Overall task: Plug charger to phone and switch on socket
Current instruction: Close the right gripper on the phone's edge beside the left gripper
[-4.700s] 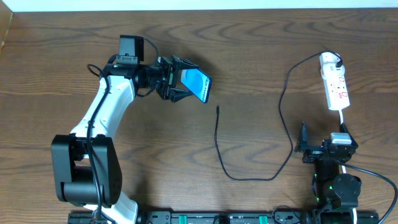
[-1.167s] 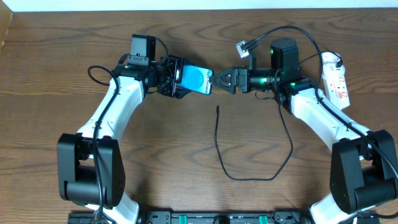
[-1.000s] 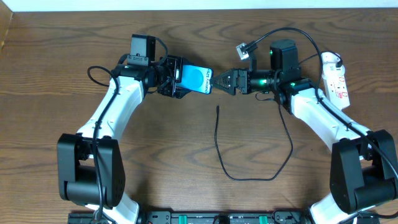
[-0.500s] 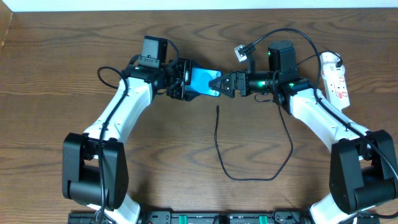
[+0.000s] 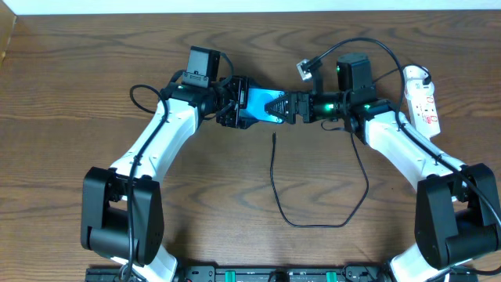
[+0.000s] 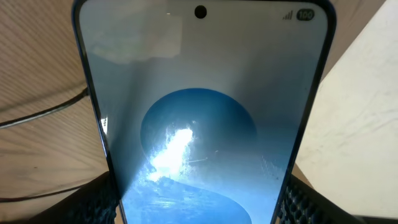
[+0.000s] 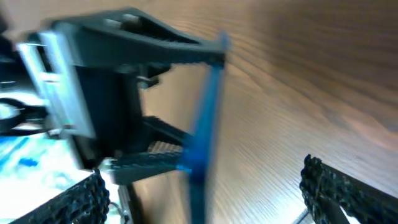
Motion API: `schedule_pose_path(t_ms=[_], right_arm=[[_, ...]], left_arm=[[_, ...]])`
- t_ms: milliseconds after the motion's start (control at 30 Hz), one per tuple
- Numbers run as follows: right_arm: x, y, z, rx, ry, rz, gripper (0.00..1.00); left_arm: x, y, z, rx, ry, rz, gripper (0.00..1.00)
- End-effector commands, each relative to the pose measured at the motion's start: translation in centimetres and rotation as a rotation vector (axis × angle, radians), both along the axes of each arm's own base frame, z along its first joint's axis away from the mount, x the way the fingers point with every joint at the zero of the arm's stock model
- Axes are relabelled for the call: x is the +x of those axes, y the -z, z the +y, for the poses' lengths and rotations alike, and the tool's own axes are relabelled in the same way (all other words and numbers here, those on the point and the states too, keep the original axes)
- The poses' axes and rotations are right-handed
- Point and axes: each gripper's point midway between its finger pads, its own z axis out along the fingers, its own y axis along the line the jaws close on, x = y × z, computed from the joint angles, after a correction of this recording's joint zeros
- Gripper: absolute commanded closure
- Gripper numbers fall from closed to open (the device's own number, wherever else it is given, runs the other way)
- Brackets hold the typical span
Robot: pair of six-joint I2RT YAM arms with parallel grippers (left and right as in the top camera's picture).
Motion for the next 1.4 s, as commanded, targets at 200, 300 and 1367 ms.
schedule_pose_path(t_ms=[200, 300, 1367], right_arm=[[0.7, 0.4, 0.2, -0.045, 0.033, -0.015, 0.04], [0.4, 0.4, 0.6, -0.046, 0.023, -0.018, 0.04], [0.3, 0.5, 1.0, -0.052, 0.031, -0.009, 0.66]], left_arm=[[0.0, -1.9, -1.5, -0.038, 0.002, -0.041, 0.93], [-0.1, -1.9, -1.7, -0.040, 0.003, -0.035, 0.92], [-0.6, -1.4, -2.9, -0.010, -0.021, -0.016, 0.93]])
